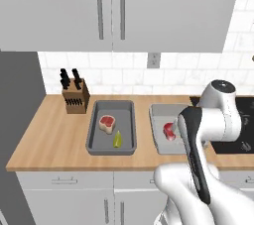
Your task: Place one lemon wedge and one steak in each tupperware on the nearby counter, to pack two identical lunches.
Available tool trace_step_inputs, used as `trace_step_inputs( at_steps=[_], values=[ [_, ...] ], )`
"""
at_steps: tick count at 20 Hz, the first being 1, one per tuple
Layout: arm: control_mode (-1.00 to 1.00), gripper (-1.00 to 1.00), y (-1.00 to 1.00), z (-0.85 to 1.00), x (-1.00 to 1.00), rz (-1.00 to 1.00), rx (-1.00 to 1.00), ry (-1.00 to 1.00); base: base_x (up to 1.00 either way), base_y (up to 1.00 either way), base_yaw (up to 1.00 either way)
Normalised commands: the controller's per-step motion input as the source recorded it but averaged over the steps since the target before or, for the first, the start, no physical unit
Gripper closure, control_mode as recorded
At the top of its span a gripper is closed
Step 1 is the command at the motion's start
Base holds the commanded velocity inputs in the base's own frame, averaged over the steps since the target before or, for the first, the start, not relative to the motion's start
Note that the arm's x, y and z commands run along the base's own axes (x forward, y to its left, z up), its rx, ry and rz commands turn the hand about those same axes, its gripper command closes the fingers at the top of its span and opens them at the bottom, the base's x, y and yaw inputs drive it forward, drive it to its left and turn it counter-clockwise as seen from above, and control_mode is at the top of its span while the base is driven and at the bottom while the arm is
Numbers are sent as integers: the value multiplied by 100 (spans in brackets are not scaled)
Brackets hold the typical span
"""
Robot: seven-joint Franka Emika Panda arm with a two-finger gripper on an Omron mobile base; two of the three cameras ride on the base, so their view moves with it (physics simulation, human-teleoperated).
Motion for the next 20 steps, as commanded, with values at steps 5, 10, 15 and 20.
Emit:
trace_step_inputs(
  at_steps=[5,10,15,20],
  values=[
    [-100,-100,14,12,-49,0,0,-6,0,0,0],
    [-100,-100,0,0,0,0,0,0,0,0,0],
    [100,-100,1,-1,-16,0,0,0,-40,0,2],
    [100,-100,0,0,0,0,0,0,-80,35,40]
  ],
)
